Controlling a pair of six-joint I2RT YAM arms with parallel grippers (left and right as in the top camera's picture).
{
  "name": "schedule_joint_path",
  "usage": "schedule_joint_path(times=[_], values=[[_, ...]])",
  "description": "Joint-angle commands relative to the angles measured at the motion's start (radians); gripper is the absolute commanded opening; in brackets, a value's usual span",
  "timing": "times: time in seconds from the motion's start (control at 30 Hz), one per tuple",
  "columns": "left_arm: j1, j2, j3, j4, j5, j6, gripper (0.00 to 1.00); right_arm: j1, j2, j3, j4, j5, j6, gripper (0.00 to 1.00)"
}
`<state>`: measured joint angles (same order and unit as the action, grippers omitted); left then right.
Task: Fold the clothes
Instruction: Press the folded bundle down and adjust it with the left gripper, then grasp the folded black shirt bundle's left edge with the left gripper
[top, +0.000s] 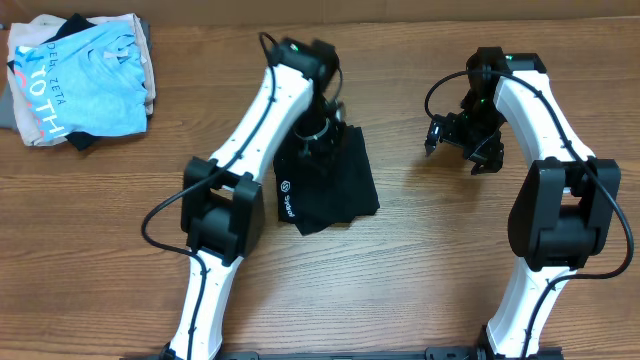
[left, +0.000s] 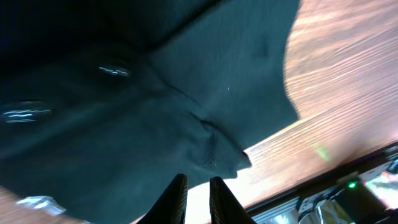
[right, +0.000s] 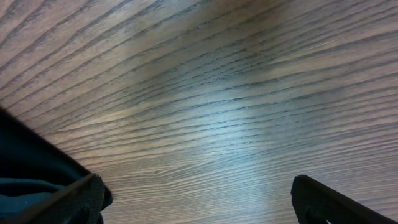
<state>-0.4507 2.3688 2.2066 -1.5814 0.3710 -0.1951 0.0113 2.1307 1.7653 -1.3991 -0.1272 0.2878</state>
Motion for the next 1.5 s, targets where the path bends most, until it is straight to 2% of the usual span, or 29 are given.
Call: schedule_joint_path(times=[0.0, 0.1, 0.27, 0.5, 0.53, 0.6, 0.63, 0.77, 0.9, 0.93, 1.07, 1.1, 1.17, 1.2, 1.47], values=[[-0.041, 0.012, -0.118, 0.066, 0.023, -0.023, 0.1, 0.003, -0.031, 0.02, 0.003, -0.009, -0.001, 1.0], [-0.064, 0.012, -0.199, 0.124, 0.055, -0.05, 0.06, 0.003, -0.031, 0.02, 0.003, -0.009, -0.001, 1.0], [-0.106, 0.012, -0.265, 0.189, 0.121, -0.053, 0.07, 0.003, -0.031, 0.02, 0.007, -0.009, -0.001, 1.0], [-0.164, 0.012, -0.269, 0.251, 0.12, -0.064, 0.18, 0.003, -0.031, 0.02, 0.006, -0.009, -0.001, 1.0], [-0.171, 0.012, -0.269, 0.265, 0.12, -0.064, 0.16, 0.003, -0.031, 0.02, 0.005, -0.009, -0.001, 1.0], [-0.183, 0.012, -0.269, 0.295, 0.119, -0.063, 0.04, 0.003, -0.031, 0.02, 0.005, -0.009, -0.001, 1.0], [-0.186, 0.011, -0.268, 0.31, 0.118, -0.063, 0.04, 0.003, -0.031, 0.02, 0.005, -0.009, -0.001, 1.0], [-0.18, 0.004, -0.219, 0.295, 0.12, -0.062, 0.04, 0.003, -0.031, 0.02, 0.004, -0.009, -0.001, 1.0], [-0.156, -0.019, -0.088, 0.209, 0.105, -0.009, 0.04, 0.003, -0.031, 0.02, 0.008, -0.009, -0.001, 1.0], [-0.146, -0.027, -0.034, 0.175, 0.061, -0.011, 0.04, 0.003, -0.031, 0.02, 0.011, -0.009, -0.001, 1.0], [-0.098, -0.034, 0.105, 0.079, -0.149, -0.035, 0.19, 0.003, -0.031, 0.02, 0.01, -0.009, -0.001, 1.0], [-0.082, -0.034, 0.128, 0.059, -0.211, -0.047, 0.31, 0.003, -0.031, 0.02, 0.01, -0.008, -0.001, 1.0], [-0.048, -0.034, 0.154, 0.031, -0.29, -0.071, 0.8, 0.003, -0.031, 0.02, 0.01, -0.008, -0.001, 1.0], [-0.023, -0.034, 0.158, 0.02, -0.316, -0.073, 1.0, 0.003, -0.031, 0.02, 0.01, -0.008, -0.001, 1.0], [0.222, -0.034, 0.142, -0.039, -0.311, -0.097, 1.0, 0.003, -0.031, 0.02, 0.011, -0.009, -0.001, 1.0]])
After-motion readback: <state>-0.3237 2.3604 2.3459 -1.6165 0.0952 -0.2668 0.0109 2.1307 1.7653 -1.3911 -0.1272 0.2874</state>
